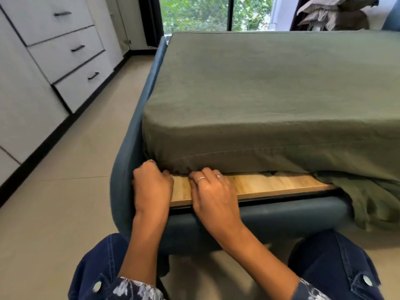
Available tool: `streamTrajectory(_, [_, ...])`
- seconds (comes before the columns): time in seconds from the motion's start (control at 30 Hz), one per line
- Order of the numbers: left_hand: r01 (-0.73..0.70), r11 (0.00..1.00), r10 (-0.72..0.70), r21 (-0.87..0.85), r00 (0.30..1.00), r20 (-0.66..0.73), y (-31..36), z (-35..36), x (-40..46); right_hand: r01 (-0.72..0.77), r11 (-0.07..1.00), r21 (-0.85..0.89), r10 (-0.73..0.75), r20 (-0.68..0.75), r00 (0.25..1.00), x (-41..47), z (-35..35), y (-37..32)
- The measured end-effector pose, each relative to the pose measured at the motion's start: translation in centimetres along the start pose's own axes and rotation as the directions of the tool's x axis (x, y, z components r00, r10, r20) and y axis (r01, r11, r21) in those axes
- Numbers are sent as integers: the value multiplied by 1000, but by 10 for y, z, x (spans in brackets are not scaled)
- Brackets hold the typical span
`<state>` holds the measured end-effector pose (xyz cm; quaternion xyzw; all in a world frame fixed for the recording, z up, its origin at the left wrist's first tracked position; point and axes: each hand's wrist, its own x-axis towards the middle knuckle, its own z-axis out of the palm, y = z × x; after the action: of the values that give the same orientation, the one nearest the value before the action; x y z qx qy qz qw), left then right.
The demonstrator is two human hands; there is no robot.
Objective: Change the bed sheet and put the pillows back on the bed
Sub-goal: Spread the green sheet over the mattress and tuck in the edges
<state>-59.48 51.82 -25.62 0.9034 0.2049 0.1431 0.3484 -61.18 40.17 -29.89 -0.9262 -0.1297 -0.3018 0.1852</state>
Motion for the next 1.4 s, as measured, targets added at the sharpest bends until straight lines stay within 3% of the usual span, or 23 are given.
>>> streamTrajectory(0.1, [-22,1000,22,-8,999,-31,0,-1,-7,66,994,92,-64,-24,998,-5,-15,1])
streamTrajectory(0.23, [-114,943,107,-313,993,-40,8,0,-12,166,978,122,-148,-143,979,15,-32,1])
streamTrajectory(0.33, [-12,867,25,-499,1000,20,15,0,-7,206,973,105,-183,-197,963,26,-33,4])
streamTrajectory(0.6, [75,836,13,-544,988,156,20,-3,4,275,957,88,-254,-198,947,29,-36,7])
streamTrajectory(0.7, [57,814,31,-578,990,140,22,-5,-6,244,969,35,-229,-234,945,27,-53,33])
streamTrajectory(0.8, [-158,839,132,-520,987,-87,48,-5,-39,128,991,-28,-131,-260,957,26,-75,74])
streamTrajectory(0.87, [-440,786,359,-435,897,-257,74,-1,-56,55,996,-65,-71,-276,958,28,-91,100])
streamTrajectory(0.93, [-655,692,581,-304,755,-304,103,7,-49,-14,996,-90,-11,-269,963,38,-109,121])
streamTrajectory(1.0, [-763,631,735,-141,646,-204,139,16,-28,-110,987,-118,84,-212,974,61,-126,140])
streamTrajectory(1.07, [-799,600,798,30,601,53,177,26,-5,-223,954,-202,207,-94,974,89,-138,160])
streamTrajectory(1.13, [-829,539,774,147,557,302,201,41,15,-280,909,-310,314,65,947,111,-140,183])
streamTrajectory(1.23, [-841,527,657,122,494,569,205,66,32,-347,875,-337,451,312,836,117,-130,210])
streamTrajectory(1.4, [-836,530,585,140,480,654,194,84,32,-363,873,-326,461,306,833,112,-121,213])
